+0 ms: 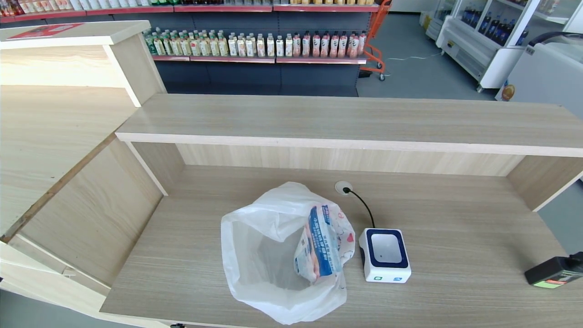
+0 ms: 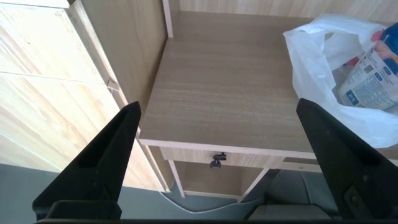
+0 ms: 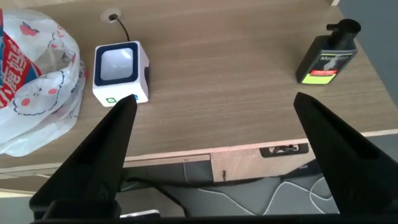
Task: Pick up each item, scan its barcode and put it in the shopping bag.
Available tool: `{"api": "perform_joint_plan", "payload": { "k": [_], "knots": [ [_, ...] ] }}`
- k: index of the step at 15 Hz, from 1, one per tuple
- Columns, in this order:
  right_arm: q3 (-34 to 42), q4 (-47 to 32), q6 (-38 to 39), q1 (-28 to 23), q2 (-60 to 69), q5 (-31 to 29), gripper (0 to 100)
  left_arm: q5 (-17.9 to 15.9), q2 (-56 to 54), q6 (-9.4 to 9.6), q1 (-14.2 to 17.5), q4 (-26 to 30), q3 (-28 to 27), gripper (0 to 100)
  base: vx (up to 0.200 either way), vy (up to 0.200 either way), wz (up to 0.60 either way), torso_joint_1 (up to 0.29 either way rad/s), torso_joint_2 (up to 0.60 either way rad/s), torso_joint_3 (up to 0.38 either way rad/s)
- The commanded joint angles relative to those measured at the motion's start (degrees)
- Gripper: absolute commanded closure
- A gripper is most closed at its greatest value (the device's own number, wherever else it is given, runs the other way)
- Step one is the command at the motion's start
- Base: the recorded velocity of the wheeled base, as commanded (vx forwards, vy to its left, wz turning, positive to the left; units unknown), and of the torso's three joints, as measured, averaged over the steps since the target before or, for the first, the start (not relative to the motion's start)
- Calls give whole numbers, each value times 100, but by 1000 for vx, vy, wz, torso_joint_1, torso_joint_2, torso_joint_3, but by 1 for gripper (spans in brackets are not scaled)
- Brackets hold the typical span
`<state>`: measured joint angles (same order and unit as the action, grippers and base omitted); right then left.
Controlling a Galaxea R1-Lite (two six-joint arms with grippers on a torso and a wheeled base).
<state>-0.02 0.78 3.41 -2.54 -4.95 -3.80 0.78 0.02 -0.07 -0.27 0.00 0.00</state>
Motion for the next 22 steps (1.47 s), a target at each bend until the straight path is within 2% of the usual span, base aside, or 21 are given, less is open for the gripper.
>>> {"api": "perform_joint_plan", "payload": {
  "k": [1, 6, 16, 18, 22],
  "knots": [
    [2, 1, 19, -1, 73, -6, 0, 1, -2, 7, 0, 0, 0, 0, 0, 0, 0, 0, 0, 0],
    [2, 1, -16, -1, 73, 2, 0, 1, -2, -63, 0, 0, 0, 0, 0, 0, 0, 0, 0, 0],
    [2, 1, 19, -1, 73, -6, 0, 10, -2, -81, 0, 0, 0, 0, 0, -200, 0, 1, 2, 3],
    [2, 1, 10, -1, 73, -6, 0, 1, -2, -45, 0, 0, 0, 0, -200, 0, 0, 2, 0, 2],
    [2, 1, -16, -1, 73, 2, 0, 1, -2, -45, -8, 0, 0, 0, 0, 0, 0, 0, 0, 0]
  ]
}}
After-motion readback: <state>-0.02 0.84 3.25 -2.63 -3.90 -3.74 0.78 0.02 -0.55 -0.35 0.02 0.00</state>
